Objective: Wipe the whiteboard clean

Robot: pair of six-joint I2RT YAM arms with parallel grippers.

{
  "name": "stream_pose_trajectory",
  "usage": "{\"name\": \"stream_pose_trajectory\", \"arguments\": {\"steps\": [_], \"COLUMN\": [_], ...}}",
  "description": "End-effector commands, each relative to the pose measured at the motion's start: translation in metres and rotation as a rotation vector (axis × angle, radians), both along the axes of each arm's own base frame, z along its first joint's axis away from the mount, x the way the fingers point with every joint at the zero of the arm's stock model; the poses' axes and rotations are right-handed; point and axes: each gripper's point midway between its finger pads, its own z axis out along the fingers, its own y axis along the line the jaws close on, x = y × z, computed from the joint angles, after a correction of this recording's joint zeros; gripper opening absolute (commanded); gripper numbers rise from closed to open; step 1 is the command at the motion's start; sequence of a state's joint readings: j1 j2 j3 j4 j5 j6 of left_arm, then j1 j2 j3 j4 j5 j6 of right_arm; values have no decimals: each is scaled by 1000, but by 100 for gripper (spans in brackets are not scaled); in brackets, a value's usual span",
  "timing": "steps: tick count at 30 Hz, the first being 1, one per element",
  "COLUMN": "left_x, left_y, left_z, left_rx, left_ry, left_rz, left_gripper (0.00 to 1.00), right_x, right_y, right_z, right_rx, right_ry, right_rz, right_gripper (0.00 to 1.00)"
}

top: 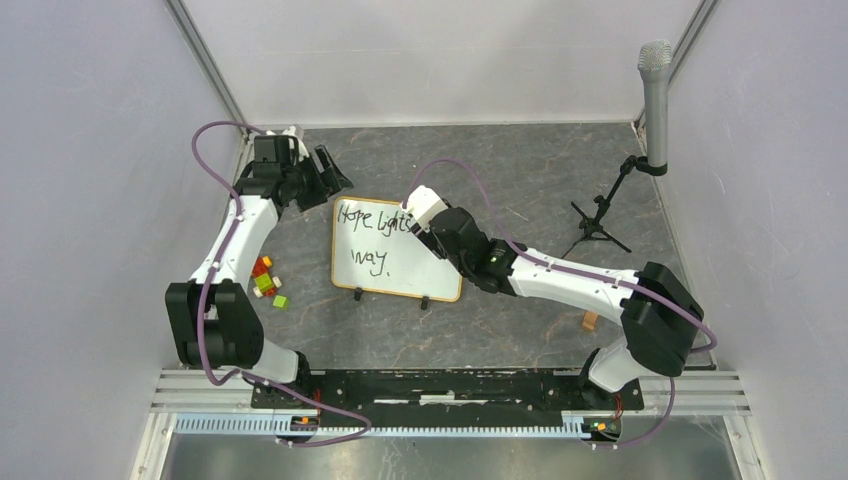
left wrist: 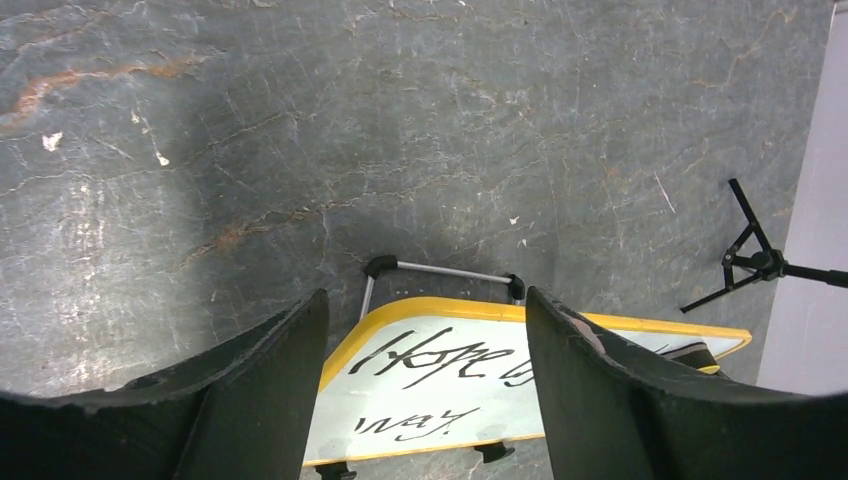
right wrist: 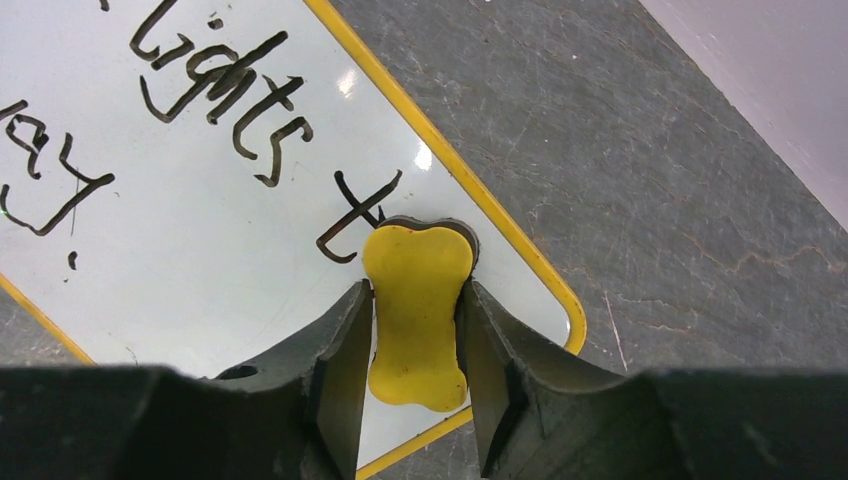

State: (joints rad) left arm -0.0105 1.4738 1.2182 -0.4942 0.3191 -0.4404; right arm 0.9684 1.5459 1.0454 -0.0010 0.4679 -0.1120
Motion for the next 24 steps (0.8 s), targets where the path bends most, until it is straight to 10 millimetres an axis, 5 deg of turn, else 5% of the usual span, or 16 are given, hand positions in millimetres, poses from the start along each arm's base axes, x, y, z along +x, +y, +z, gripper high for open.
{"name": "stream_pose_trajectory", "arguments": {"steps": [1,18,24], "left_x": [2,-2,-2], "left_y": [-8,-20,-21], "left_z": [6,0,0], "left_rx": [-41,-73,-73], "left_ry": [-30,-6,-6], "left_rz": [-44,-76,-78], "left_gripper": [76,68,65], "right_x": [5,4,1], "right_y": [11,11,33], "right_z": [13,-2,3], "right_rx": [28,-17,2], "right_ry": [-18,-33,-64], "right_rz": [2,-30,-24], "right_gripper": [42,45,38]}}
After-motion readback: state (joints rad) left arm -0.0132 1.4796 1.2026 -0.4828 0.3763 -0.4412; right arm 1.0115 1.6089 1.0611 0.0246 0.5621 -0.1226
